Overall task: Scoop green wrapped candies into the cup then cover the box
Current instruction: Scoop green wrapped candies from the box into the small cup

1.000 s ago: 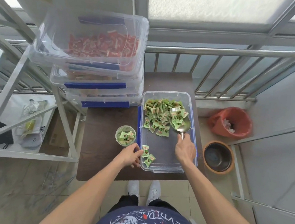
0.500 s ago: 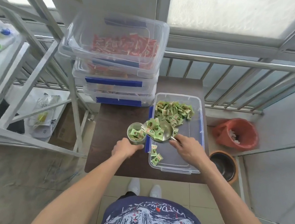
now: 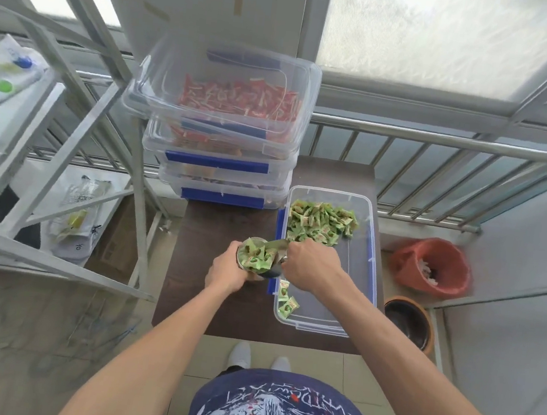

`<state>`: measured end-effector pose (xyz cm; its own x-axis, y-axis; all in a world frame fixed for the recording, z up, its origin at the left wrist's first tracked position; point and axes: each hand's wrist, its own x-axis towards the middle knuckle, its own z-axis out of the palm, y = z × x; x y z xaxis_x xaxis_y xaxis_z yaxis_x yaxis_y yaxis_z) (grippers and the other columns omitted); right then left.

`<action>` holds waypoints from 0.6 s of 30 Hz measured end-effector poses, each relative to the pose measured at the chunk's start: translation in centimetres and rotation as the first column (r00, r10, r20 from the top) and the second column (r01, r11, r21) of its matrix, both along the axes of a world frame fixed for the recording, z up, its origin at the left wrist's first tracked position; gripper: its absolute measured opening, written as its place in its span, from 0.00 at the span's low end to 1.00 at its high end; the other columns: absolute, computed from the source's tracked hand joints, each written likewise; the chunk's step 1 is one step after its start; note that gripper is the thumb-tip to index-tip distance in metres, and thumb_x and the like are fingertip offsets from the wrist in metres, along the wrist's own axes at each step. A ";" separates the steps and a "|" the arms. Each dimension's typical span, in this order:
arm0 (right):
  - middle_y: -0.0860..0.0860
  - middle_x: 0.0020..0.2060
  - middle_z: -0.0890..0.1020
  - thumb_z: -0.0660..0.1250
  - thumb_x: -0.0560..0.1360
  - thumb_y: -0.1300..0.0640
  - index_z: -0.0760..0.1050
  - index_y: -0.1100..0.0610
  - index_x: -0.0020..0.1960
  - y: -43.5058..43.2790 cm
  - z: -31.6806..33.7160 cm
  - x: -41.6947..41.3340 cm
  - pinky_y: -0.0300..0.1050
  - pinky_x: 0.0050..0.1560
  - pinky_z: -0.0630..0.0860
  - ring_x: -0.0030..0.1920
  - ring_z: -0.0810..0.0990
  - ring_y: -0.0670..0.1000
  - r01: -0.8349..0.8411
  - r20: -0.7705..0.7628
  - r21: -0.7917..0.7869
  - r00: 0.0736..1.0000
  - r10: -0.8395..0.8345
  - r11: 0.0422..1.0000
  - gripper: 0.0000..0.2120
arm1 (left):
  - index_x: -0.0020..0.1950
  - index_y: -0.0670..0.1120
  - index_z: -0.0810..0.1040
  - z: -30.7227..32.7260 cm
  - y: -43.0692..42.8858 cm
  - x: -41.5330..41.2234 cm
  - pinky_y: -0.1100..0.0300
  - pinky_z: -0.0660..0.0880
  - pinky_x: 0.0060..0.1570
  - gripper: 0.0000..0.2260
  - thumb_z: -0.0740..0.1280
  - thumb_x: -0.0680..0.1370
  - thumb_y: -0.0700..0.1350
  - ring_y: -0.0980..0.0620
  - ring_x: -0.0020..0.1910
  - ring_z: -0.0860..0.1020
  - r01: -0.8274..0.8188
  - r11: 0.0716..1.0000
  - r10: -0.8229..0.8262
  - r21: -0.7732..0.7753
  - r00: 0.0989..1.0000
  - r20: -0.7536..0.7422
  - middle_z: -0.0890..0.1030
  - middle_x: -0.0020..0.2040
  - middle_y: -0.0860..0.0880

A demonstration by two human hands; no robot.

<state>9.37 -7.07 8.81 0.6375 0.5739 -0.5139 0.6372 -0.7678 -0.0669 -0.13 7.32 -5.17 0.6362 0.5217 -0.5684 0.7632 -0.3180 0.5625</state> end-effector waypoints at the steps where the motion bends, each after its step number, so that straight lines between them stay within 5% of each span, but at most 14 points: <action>1: 0.56 0.53 0.83 0.62 0.79 0.55 0.79 0.58 0.58 0.6 0.5 0.0 0.50 0.45 0.77 0.51 0.83 0.60 -0.006 0.003 -0.012 1.000 0.006 1.000 0.13 | 0.73 0.56 0.69 0.0 -0.1 0.1 0.47 0.75 0.60 0.29 0.75 0.74 0.51 0.38 0.64 0.78 0.004 1.000 -0.004 0.011 1.000 -0.017 0.81 0.65 0.43; 5: 0.55 0.56 0.82 0.66 0.77 0.47 0.77 0.56 0.63 2.5 2.1 0.0 0.49 0.47 0.75 0.55 0.83 0.59 -0.035 0.009 -0.062 0.999 0.035 0.997 0.18 | 0.69 0.56 0.70 0.0 -0.1 0.2 0.46 0.76 0.58 0.31 0.80 0.70 0.56 0.40 0.62 0.79 -0.009 1.000 0.010 0.010 0.999 -0.054 0.81 0.62 0.46; 10: 0.54 0.53 0.82 0.68 0.74 0.39 0.78 0.56 0.58 2.2 4.1 0.5 0.47 0.45 0.74 0.46 0.79 0.58 0.063 -0.020 -0.107 0.998 -0.065 0.992 0.22 | 0.71 0.57 0.68 0.1 -0.1 0.3 0.45 0.75 0.60 0.35 0.80 0.69 0.59 0.41 0.63 0.79 0.010 1.000 -0.010 -0.004 0.997 -0.074 0.82 0.64 0.47; 13: 0.56 0.57 0.81 0.64 0.79 0.45 0.77 0.58 0.58 -0.5 5.1 0.9 0.50 0.50 0.74 0.56 0.80 0.60 0.188 -0.049 -0.099 0.980 -0.194 0.977 0.18 | 0.76 0.57 0.64 -0.3 -0.4 0.1 0.47 0.75 0.61 0.40 0.79 0.69 0.61 0.40 0.65 0.79 0.015 1.000 -0.014 0.014 0.995 -0.103 0.81 0.67 0.46; 16: 0.58 0.61 0.79 0.61 0.80 0.50 0.75 0.59 0.63 -3.8 3.8 1.3 0.51 0.50 0.72 0.59 0.80 0.62 0.286 -0.016 -0.134 0.957 -0.291 0.949 0.18 | 0.81 0.45 0.57 -0.8 -0.8 -0.3 0.49 0.80 0.59 0.49 0.74 0.70 0.68 0.42 0.57 0.84 -0.077 0.996 0.065 -0.041 0.965 -0.253 0.81 0.63 0.43; 18: 0.58 0.61 0.80 0.60 0.79 0.51 0.75 0.59 0.64 -5.4 1.7 1.3 0.50 0.49 0.71 0.59 0.80 0.61 0.313 -0.042 -0.191 0.944 -0.326 0.930 0.18 | 0.72 0.38 0.70 -0.9 -1.3 -0.6 0.49 0.83 0.56 0.37 0.69 0.76 0.66 0.45 0.48 0.87 -0.092 0.982 0.035 -0.164 0.945 -0.326 0.85 0.51 0.44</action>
<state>10.66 -12.45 10.47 0.7297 0.2399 -0.6403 0.3548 -0.9334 0.0547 -0.76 5.99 -6.10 0.3744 0.4295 -0.8218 0.9272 -0.1822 0.3273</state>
